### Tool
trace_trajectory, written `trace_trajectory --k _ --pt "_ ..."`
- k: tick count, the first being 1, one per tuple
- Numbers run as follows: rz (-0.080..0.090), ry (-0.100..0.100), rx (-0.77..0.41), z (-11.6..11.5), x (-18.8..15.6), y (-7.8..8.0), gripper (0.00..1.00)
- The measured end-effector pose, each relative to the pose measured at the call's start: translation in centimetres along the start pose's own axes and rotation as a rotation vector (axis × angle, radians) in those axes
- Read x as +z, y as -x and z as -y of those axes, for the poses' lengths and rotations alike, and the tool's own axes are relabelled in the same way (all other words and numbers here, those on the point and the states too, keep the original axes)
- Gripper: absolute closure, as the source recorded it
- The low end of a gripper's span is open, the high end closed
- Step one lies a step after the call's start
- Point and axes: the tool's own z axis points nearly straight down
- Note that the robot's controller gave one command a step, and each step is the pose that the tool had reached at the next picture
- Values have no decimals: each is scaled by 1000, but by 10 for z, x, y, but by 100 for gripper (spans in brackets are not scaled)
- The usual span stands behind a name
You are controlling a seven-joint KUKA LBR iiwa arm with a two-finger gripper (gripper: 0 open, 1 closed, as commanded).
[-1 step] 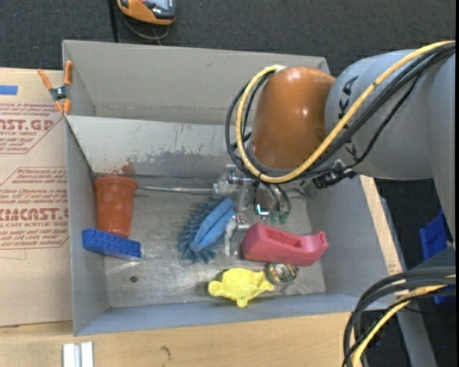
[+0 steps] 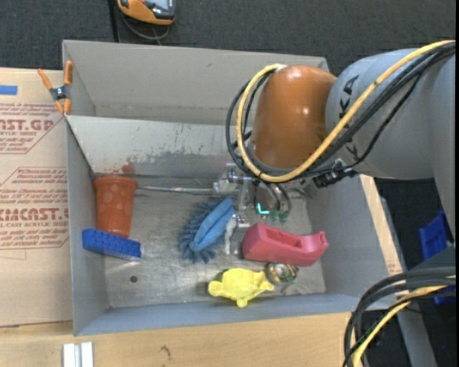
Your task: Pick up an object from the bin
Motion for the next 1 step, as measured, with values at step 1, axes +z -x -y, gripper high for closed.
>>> trace_trajectory --k 1 --pt "5 -2 -58 -10 1 11 0"
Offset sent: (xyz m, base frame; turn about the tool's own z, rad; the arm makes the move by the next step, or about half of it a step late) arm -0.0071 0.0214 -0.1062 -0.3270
